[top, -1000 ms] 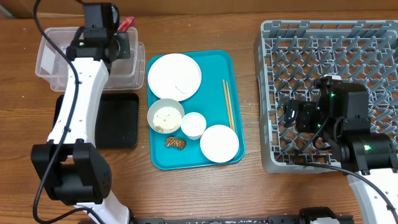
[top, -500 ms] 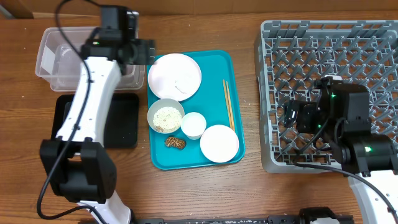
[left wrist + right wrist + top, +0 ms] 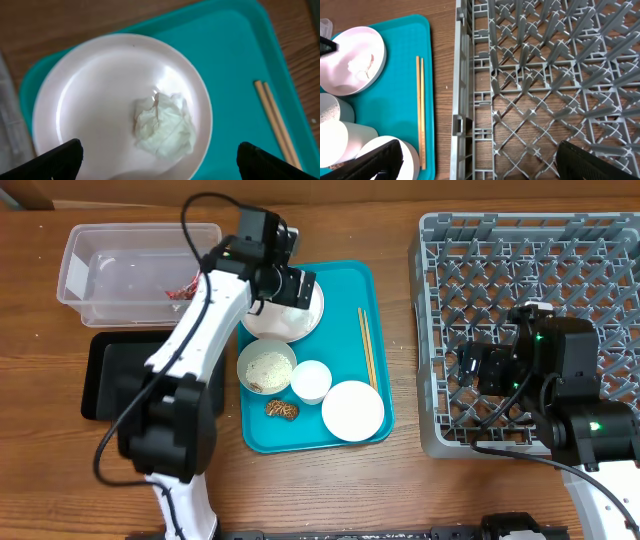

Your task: Sort waste into correct bins and load items into the dishwasher

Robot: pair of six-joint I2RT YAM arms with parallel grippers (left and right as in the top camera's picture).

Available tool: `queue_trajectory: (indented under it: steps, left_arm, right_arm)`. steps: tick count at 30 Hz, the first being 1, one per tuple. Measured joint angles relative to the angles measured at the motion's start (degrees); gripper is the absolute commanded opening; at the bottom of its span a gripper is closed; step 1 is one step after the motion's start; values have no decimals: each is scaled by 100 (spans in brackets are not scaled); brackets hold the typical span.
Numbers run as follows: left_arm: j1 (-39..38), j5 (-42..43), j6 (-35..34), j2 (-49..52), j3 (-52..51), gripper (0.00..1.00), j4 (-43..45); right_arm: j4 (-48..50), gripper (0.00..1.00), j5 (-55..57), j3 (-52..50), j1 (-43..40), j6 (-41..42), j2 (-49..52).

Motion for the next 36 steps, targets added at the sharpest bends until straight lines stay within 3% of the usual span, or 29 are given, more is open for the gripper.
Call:
queue_trajectory:
  steps: [3,5,7,8,11,17,23,33,36]
  left_arm:
    - [-37,46,0,435,-7,95,55]
    - [-44,116,20,704,-26,83,50]
    - [-63,175,15,879,-57,60,44]
    - [-83,216,17,968,-72,40,46]
    - [-149,267,33,1023,-74,6,72]
    - [-181,321,35,1032,52,4,-267]
    - [28,-11,37,903,1060,4,-1228]
    - [1115,-793,26,-435,1707,4,-1322]
    - [1451,-868,15,-446,1707,10,-1327]
  right_arm:
    - [-2,100,0,0,0,2,0]
    - [-4,100,-2,0,0,2,0]
    - [0,100,0,0,0,0,0]
    - [-2,100,0,0,0,2,0]
    - [-2,100,0,0,0,2,0]
    - [0,100,-2,0,0,2,0]
    - [0,100,0,0,0,2,0]
    - [0,100,0,0,0,0,0]
    - [-4,100,0,0,0,0,0]
